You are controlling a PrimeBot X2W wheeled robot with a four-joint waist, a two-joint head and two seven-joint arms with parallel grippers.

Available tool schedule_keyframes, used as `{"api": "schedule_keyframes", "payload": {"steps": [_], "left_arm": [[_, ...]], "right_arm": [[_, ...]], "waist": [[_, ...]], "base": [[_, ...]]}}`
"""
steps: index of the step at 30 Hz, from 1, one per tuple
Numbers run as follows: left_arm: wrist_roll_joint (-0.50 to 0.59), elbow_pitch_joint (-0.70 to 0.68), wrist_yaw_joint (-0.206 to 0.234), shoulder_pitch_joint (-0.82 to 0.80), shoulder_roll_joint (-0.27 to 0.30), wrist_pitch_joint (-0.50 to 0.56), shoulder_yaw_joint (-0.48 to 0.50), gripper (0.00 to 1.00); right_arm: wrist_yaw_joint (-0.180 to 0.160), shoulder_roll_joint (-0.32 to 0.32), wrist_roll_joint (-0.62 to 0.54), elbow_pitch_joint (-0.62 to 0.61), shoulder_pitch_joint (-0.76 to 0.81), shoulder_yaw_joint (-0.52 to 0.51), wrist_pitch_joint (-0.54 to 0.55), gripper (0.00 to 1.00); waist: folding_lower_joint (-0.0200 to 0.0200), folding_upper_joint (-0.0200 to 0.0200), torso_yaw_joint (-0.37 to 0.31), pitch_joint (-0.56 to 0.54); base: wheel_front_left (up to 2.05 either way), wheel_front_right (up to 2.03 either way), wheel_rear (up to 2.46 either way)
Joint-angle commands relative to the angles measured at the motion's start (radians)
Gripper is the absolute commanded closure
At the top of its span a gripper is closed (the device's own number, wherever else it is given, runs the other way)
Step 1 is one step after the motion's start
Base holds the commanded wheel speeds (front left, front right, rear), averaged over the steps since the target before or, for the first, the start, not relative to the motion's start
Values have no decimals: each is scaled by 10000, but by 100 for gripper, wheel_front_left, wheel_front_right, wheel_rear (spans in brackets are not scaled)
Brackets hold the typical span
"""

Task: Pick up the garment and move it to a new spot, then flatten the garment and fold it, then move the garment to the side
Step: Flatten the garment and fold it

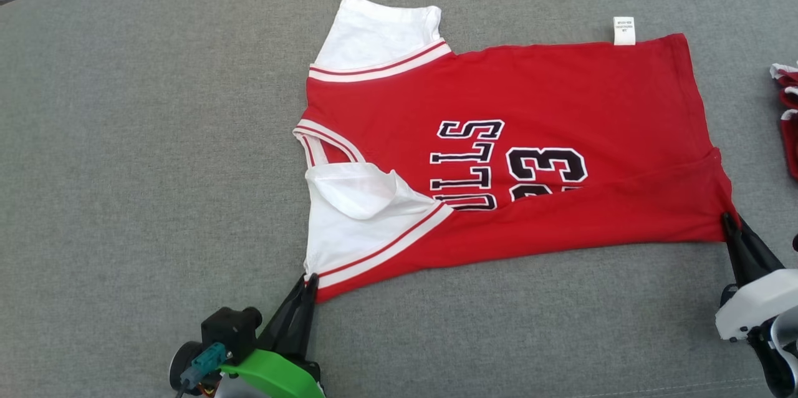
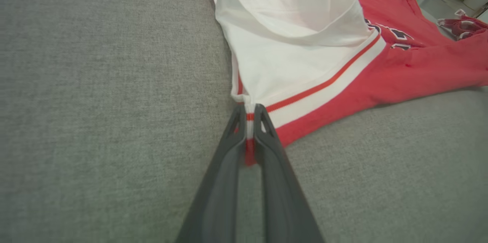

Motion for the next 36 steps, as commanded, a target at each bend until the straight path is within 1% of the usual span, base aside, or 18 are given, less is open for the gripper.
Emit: {"api": "schedule_keyframes", "payload": {"steps": [1,7,9,11,14,18,19,20,21,22,24,27,31,33,36], "left_arm": [[-71,-202,87,262,144,70,11,100],[-231,-1294,208,1051,328,594,-155,100],[-297,-1472,225,1174,359,745,-188,100],[-418,-1744,243,1407,433,1115,-259,100],[-748,-1902,313,1725,502,1987,-338,100],[-1034,-1984,478,1864,524,2924,-435,100],[-1052,-2024,510,1881,529,3080,-468,100],[-1102,-2056,542,1878,504,3169,-482,98],[-1119,-2092,580,1871,480,3242,-483,60],[-1125,-2124,640,1864,460,3254,-476,0],[-1185,-2215,767,1894,411,3224,-388,0],[-1199,-2414,881,1967,499,3205,-290,0],[-1231,-2936,1027,1727,663,2978,52,0],[-1278,-3201,1044,1343,746,2914,274,0],[-1287,-3397,864,473,955,3135,494,0]], "right_arm": [[-19,-109,40,-274,347,-175,-40,100],[-19,-305,-25,-1391,1597,-757,-40,100],[-19,-322,-22,-1533,1820,-839,-42,100],[-19,-371,1,-1711,2235,-866,-41,100],[-19,-558,-65,-1652,2625,-699,-41,100],[-19,-689,-469,-1226,2594,-397,63,100],[-19,-666,-531,-1135,2527,-355,82,91],[-19,-651,-614,-1067,2466,-350,78,47],[-19,-625,-667,-1021,2395,-404,62,0],[-19,-585,-714,-1004,2365,-474,40,0],[-19,-530,-732,-1020,2372,-636,5,0],[-18,-500,-771,-1258,2490,-968,-34,0],[-18,-274,-992,-1947,2542,-1547,-35,0],[-18,-79,-1175,-2310,2537,-1702,-38,0],[-18,216,-1441,-2664,2359,-1694,-38,0]], "waist": [[0,0,8,-26],[0,0,-5,-229],[0,0,-9,-270],[0,0,-14,-353],[0,0,-52,-467],[0,0,-128,-590],[0,0,-140,-613],[0,0,-147,-640],[0,0,-154,-664],[0,0,-161,-696],[0,0,-176,-769],[0,0,-214,-889],[0,0,-329,-980],[0,0,-381,-974],[0,0,-514,-794]], "base": [[0,0,0],[0,0,0],[0,0,0],[0,0,0],[0,0,0],[0,0,0],[0,0,0],[0,0,0],[0,0,0],[0,0,0],[0,0,0],[0,0,0],[0,0,0],[0,0,0],[0,0,0]]}}
